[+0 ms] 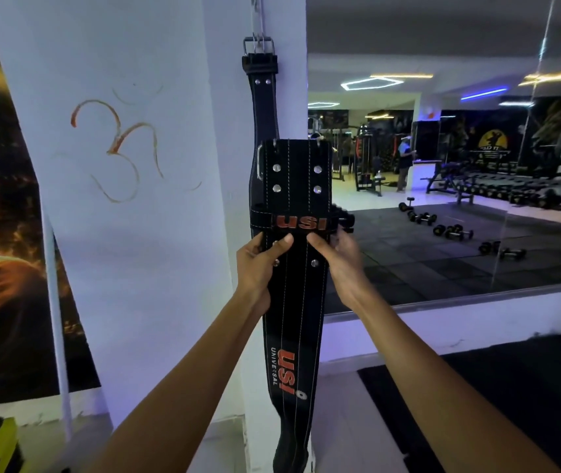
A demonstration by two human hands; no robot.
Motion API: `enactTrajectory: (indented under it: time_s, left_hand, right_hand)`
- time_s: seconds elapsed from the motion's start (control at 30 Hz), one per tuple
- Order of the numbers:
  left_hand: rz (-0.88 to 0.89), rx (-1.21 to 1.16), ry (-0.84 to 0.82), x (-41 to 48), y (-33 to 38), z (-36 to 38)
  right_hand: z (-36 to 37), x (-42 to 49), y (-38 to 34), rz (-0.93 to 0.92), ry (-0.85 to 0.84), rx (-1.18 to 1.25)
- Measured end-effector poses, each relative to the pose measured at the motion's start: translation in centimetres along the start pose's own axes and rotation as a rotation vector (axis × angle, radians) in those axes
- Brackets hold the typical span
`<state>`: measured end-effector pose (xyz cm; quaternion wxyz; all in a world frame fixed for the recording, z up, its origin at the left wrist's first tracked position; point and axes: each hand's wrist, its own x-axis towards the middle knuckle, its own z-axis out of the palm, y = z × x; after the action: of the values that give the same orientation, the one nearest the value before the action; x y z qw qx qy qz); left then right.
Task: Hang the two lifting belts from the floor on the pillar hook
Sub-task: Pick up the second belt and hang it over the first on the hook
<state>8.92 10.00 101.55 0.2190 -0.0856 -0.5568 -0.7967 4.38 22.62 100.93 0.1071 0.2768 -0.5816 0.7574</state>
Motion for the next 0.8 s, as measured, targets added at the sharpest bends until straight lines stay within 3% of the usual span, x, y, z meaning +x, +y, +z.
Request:
enactTrajectory:
  time_s: [0.17,0.3,0.53,0.6,0.7,0.73,0.8]
  left_hand:
    - [-0.001,0.011,0.043,0.6,0.6,0.2]
    - [0.015,0.013,0.057,1.5,1.3,-0.1]
    - [0.032,-0.001,0.041,1.7,2.0,-0.2]
    - [0.03,-0.039,0.064,2.1,2.9,-0.2]
    - [0.037,-0.048,0.074,2.4,3.4,-0.8]
    - [0.034,-0.042,0.069,2.4,3.5,-1.0]
    - [0.019,-0.029,0.066,2.3,3.3,-1.3]
  right_hand:
    - [-0.6,-2.5,3.3,0.115,-0.02,-0.032]
    - [-1.9,-7.9,8.7,0.344,-0.072,-0.114]
    - [0.2,-4.5,4.7,0.196,0.0,-0.034]
    - [-1.1,-7.4,7.3,0.263,-0.054,-0.161]
    - [-3.4,-12.1,9.7,0.494,-0.295,-0.348]
    - [-3.7,-11.9,9.3,0.517,-0.299,-0.359]
    - [-3.1,-8.9,6.7,0.422,-0.155,-0.275]
